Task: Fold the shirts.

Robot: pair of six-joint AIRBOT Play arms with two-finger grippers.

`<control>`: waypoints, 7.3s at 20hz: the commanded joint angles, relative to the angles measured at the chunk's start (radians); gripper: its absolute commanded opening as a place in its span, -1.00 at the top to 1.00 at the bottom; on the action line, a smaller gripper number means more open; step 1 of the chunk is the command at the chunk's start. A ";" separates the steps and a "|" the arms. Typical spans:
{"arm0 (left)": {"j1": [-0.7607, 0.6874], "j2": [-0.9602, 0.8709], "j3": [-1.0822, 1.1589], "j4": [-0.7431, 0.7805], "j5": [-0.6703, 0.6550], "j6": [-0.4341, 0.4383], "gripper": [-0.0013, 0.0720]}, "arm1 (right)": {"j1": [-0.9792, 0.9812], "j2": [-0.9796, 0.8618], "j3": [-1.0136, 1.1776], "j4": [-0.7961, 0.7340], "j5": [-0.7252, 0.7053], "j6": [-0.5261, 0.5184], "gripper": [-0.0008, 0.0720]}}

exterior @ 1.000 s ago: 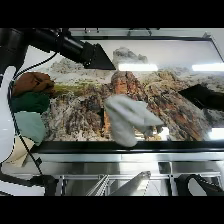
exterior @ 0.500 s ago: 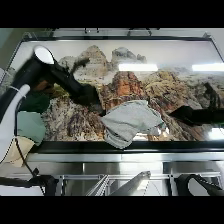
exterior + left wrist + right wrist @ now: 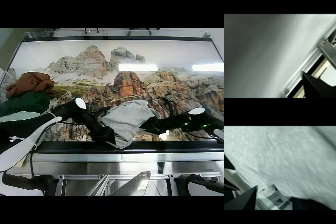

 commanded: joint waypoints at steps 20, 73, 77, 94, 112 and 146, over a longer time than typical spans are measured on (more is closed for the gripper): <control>0.592 0.734 0.590 -0.168 -0.190 0.054 0.92 | -0.383 0.616 0.534 0.574 0.230 -0.117 0.93; 0.565 -0.293 0.494 0.154 -0.193 0.068 0.93 | 0.033 -0.047 -0.097 0.288 -0.280 0.001 -0.24; 0.620 -0.280 0.472 0.137 -0.284 0.066 0.93 | 0.033 -0.092 -0.057 0.336 -0.140 -0.088 0.93; 1.062 0.721 0.474 -1.064 -0.467 0.282 0.92 | -0.499 0.750 0.422 0.885 0.338 -0.057 0.93; 0.598 -0.036 0.720 -0.106 -0.055 0.278 0.92 | -0.099 0.166 0.229 0.249 -0.329 -0.158 0.93; 0.749 0.048 -0.119 0.147 -0.022 0.093 -0.91 | -0.425 -0.051 0.012 -0.237 0.045 0.047 -0.29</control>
